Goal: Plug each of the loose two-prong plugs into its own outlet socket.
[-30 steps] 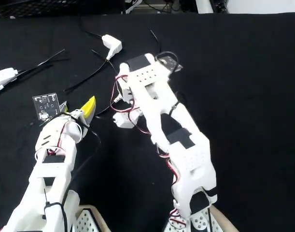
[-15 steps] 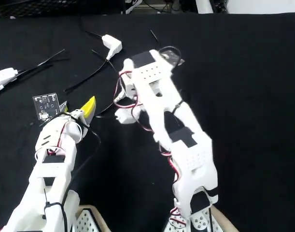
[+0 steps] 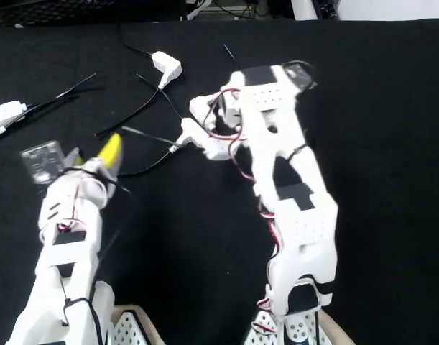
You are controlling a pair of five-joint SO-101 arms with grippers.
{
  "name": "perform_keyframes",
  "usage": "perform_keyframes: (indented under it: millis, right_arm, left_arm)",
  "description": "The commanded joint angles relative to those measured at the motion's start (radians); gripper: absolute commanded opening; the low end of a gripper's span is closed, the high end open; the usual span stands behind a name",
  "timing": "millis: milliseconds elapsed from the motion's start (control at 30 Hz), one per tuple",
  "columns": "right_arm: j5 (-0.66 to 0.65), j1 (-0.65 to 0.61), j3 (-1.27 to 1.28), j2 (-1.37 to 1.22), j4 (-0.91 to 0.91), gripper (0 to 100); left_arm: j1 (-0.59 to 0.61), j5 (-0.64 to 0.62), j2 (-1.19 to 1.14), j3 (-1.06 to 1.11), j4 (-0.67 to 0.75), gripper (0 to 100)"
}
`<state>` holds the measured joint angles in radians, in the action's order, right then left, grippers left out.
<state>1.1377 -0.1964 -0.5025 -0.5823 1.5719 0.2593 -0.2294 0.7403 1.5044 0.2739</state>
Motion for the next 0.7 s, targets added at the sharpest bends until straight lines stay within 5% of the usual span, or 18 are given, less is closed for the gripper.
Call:
perform_keyframes:
  millis: [0, 267, 467, 667]
  right_arm:
    - [-0.021, 0.037, -0.045, 0.007, -0.012, 1.2]
    - [-0.020, 0.037, -0.225, 0.008, 0.002, 1.2]
    - [-0.014, -0.083, -0.394, -0.001, 0.157, 1.2]
    - [0.025, -0.192, -0.394, 0.005, 0.184, 1.2]
  left_arm:
    - [0.077, -0.106, 0.012, 0.001, 0.094, 32]
    - [0.016, -0.089, 0.012, 0.018, 0.094, 32]
    - [-0.122, 0.095, 0.012, 0.024, 0.094, 32]
    - [-0.150, 0.118, 0.012, 0.028, 0.094, 32]
